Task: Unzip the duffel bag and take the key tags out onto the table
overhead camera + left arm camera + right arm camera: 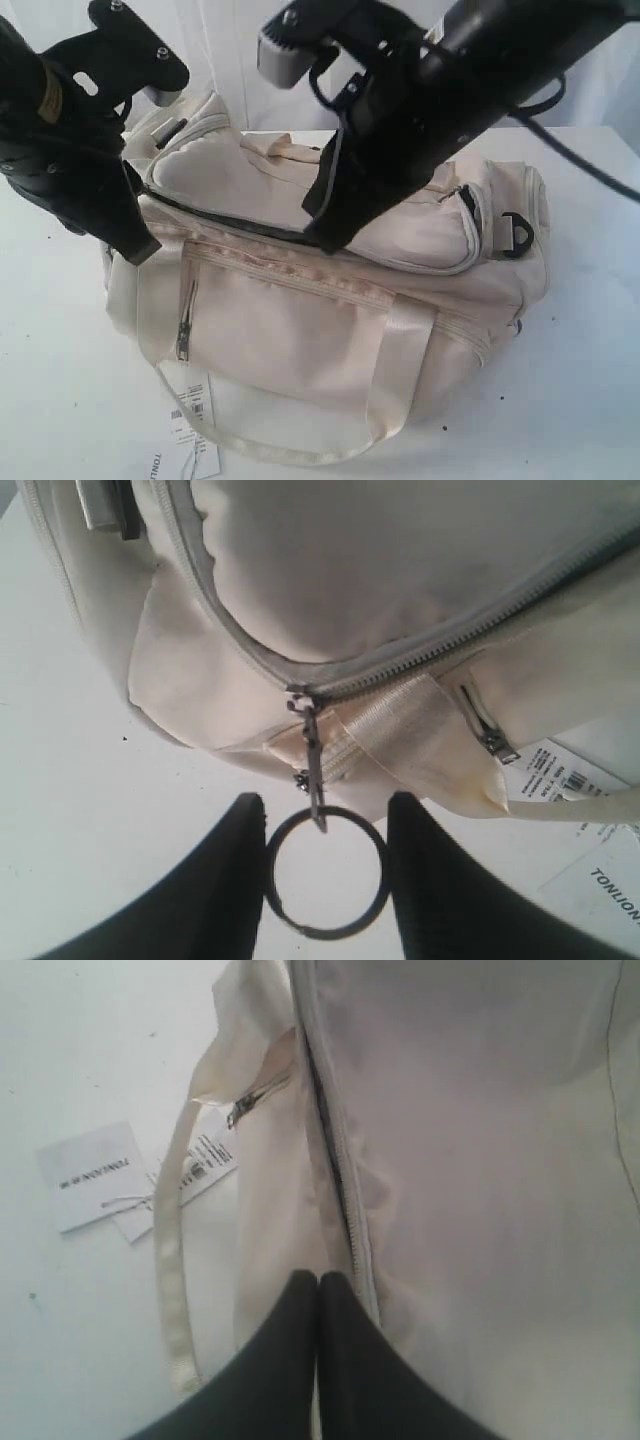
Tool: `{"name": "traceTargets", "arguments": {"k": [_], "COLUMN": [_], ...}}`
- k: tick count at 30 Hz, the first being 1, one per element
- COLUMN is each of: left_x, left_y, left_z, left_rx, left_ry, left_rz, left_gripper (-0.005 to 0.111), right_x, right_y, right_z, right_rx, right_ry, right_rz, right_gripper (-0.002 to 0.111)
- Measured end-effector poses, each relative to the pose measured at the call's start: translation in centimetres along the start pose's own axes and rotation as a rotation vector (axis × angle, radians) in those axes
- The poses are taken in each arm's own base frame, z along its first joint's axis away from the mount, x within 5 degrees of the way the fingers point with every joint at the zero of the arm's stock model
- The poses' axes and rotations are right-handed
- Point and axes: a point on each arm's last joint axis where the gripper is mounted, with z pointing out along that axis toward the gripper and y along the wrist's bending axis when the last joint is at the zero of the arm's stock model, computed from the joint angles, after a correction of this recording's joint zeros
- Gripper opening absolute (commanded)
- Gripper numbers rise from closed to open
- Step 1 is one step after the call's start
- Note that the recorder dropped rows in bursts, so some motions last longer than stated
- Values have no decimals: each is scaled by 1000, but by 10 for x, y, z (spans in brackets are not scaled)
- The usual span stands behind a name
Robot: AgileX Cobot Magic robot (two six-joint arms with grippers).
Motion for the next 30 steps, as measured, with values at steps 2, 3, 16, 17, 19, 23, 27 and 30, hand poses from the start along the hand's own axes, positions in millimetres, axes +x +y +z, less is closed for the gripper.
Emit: {"name": "traceTargets", "arguments": {"k": [2, 3, 16, 17, 19, 23, 27, 30], "left_x": [0, 0, 2, 2, 6, 10, 14, 17], "left_y": [-1, -1, -4, -5, -8, -11, -10, -10], "left_z": [0, 0, 4, 6, 11, 18, 22, 26], "left_rx": [7, 9, 20, 22, 30, 24, -12, -31], "left_ry": [-2, -3, -8, -10, -9, -10, 0, 9], "left_rz": [-4, -5, -3, 1, 9, 29, 64, 88], "left_gripper": [18, 18, 18, 18, 18, 18, 18, 18], "right_x": [4, 6, 12, 12, 11, 11, 9, 4], "right_y": [4, 5, 6, 6, 7, 6, 9, 14], "right_z": [9, 12, 16, 14, 14, 15, 17, 30], "right_rx": [30, 40, 85, 87, 86, 93, 62, 11], "right_ry": [12, 16, -5, -12, -14, -38, -63, -90], "right_rz": [-45, -57, -82, -81, -80, -92, -150, -198], "right_gripper": [0, 0, 17, 24, 39, 52, 51, 51]}}
